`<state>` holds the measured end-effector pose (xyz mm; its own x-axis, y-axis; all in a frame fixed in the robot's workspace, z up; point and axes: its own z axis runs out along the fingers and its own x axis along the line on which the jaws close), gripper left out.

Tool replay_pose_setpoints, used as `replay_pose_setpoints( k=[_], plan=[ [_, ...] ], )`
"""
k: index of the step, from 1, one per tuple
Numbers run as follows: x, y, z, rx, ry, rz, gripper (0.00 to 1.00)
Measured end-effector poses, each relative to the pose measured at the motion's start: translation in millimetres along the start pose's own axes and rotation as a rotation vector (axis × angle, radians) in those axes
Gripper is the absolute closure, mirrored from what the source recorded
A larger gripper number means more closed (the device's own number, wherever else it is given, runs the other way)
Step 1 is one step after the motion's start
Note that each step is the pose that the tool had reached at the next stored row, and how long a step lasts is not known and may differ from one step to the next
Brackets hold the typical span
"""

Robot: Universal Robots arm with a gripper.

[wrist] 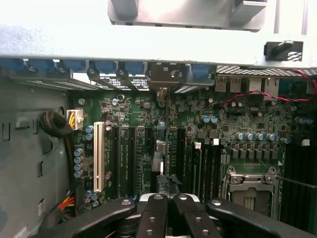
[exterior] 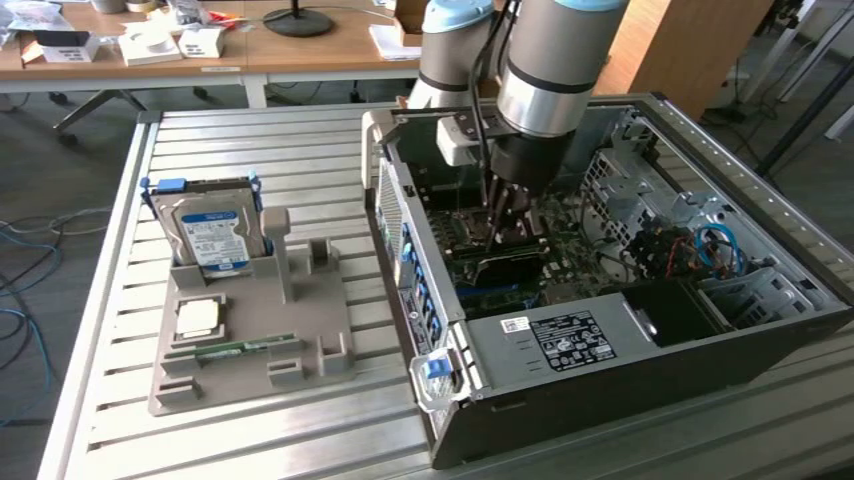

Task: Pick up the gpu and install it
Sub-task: 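Press down on the gpu until it lock into place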

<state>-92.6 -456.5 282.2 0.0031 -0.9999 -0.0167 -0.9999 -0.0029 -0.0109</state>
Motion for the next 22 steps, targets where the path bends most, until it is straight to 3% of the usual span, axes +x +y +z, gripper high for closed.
replay_pose_setpoints(
  k=[6,16,17,22],
  plan=[
    [0.1,0.1,5.7,-0.0001,0.0002,0.0,0.89],
    [0.2,-1.8,6.3,-0.0001,-0.0002,0.0,0.89],
    [0.2,-1.8,11.2,-0.0001,-0.0003,0.0,0.89],
    [-2.2,-1.8,12.8,0.0,-0.0004,0.0,0.89]
  ],
)
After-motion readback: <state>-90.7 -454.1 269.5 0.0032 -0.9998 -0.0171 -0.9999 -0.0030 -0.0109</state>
